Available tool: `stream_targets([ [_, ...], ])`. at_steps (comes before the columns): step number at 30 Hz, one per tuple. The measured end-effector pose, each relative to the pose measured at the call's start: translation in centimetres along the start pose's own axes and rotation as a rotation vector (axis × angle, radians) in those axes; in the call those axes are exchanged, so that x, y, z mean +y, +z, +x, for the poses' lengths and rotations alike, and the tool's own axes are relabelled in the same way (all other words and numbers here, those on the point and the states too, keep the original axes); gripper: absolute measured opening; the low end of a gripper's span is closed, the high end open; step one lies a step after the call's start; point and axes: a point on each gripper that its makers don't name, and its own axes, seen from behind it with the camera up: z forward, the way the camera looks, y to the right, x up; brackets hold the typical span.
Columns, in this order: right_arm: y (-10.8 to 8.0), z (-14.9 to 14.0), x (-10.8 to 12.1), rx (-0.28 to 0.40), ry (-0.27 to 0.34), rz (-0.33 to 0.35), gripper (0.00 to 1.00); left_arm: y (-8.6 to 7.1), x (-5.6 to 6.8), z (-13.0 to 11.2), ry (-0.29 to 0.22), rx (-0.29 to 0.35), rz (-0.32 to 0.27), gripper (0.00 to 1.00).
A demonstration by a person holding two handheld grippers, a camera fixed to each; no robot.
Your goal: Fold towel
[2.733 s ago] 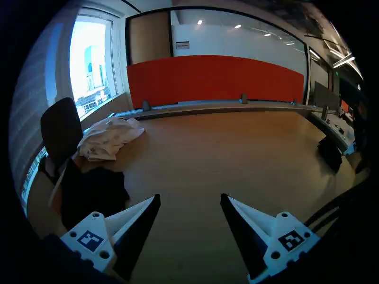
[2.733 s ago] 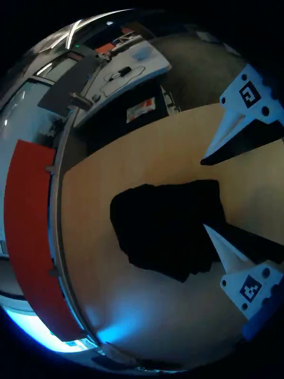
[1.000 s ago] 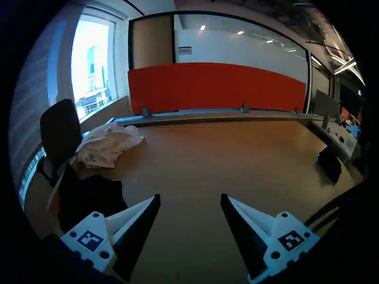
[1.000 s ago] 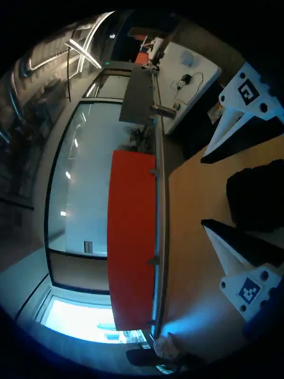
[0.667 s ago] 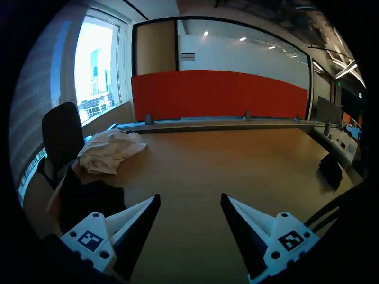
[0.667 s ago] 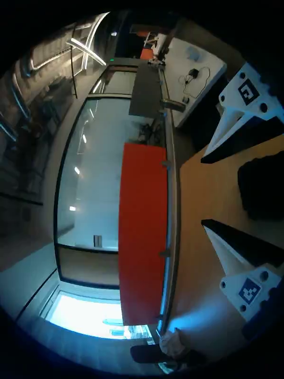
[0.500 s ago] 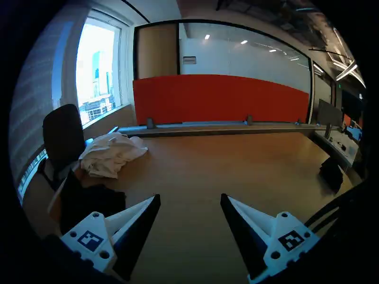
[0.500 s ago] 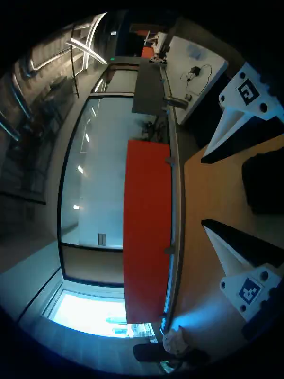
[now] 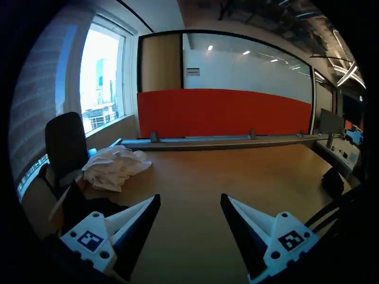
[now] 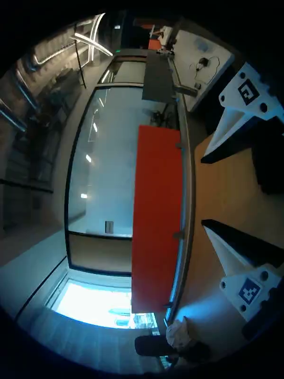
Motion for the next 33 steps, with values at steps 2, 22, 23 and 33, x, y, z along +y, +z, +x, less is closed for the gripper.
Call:
stream_targets([
  [2,0.1,0.5,-1.1,0.01,0.003,0.012,0.91,0.1,-0.2,0.5,-0.002,0.012,0.003,0.94],
  [22,0.8,2.3,-10.2,0.035,0.008,0.103,0.91,1.0,-1.1,4.6,-0.011,0.113,0.007,0.94],
  [23,0.8,2.3,-10.6,0.036,0.005,0.105,0.91,1.0,-1.1,4.7,-0.01,0.118,0.007,0.94],
  [33,1.1,2.4,-11.9,0.034,0.007,0.104,0.91,1.0,-1.0,6.8,-0.015,0.198,0.008,0.94],
])
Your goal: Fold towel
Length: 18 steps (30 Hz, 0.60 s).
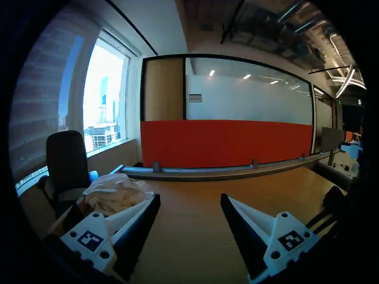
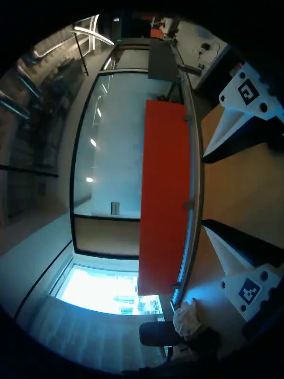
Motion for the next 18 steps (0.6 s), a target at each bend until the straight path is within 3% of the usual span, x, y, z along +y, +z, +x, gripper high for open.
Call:
stream_targets([
  [7,0.15,-0.2,-0.58,-0.008,-0.003,-0.001,0.91,0.12,0.18,1.12,-0.004,0.047,-0.001,0.94],
  [18,0.43,-0.37,-0.86,-0.013,0.001,-0.001,0.91,0.6,-0.39,0.58,-0.008,0.042,0.006,0.94],
])
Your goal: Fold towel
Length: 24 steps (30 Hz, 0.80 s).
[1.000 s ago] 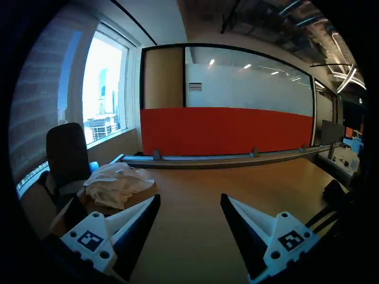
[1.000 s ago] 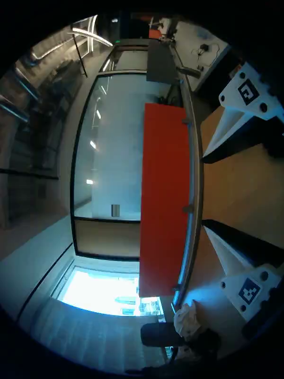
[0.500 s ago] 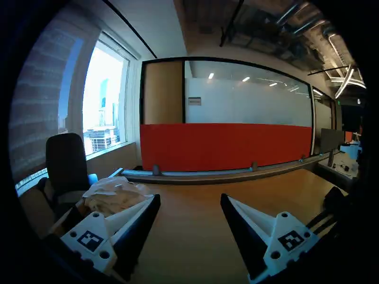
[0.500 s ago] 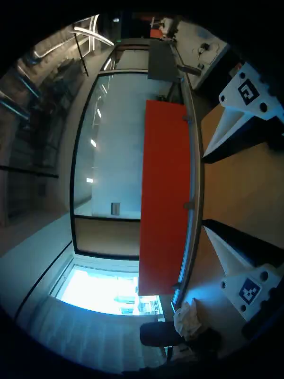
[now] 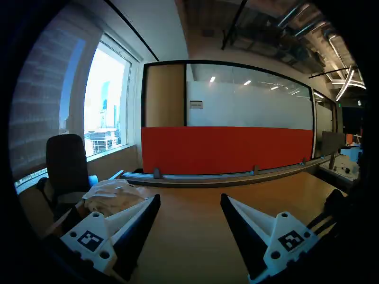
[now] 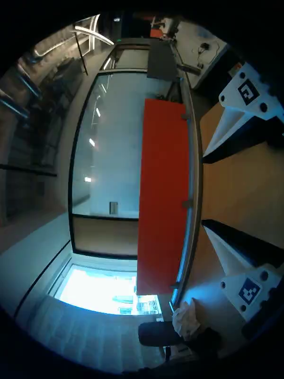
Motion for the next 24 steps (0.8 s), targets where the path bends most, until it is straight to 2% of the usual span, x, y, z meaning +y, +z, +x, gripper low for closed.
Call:
stream_targets([
  [12,-0.2,-0.4,-0.6,0.007,0.024,-0.01,0.91,0.7,-0.6,-2.6,0.011,0.001,0.003,0.94],
  [24,-1.0,-1.8,-1.4,0.022,0.036,-0.011,0.91,1.3,-0.5,-7.4,-0.007,0.025,0.0,0.94],
])
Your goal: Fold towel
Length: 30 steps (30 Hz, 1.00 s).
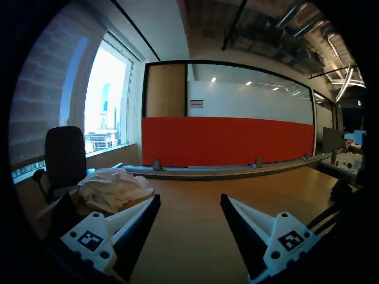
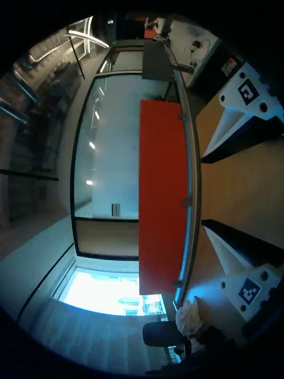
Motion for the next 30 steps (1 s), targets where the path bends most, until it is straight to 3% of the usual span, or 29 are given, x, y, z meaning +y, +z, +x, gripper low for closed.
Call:
stream_targets([
  [9,0.4,-1.3,0.6,-0.002,0.011,-0.015,0.91,0.6,0.3,-2.5,0.007,0.027,-0.003,0.94],
  [30,1.1,-2.6,0.4,0.018,0.008,-0.016,0.91,1.1,0.8,-5.8,0.009,0.092,0.014,0.94],
])
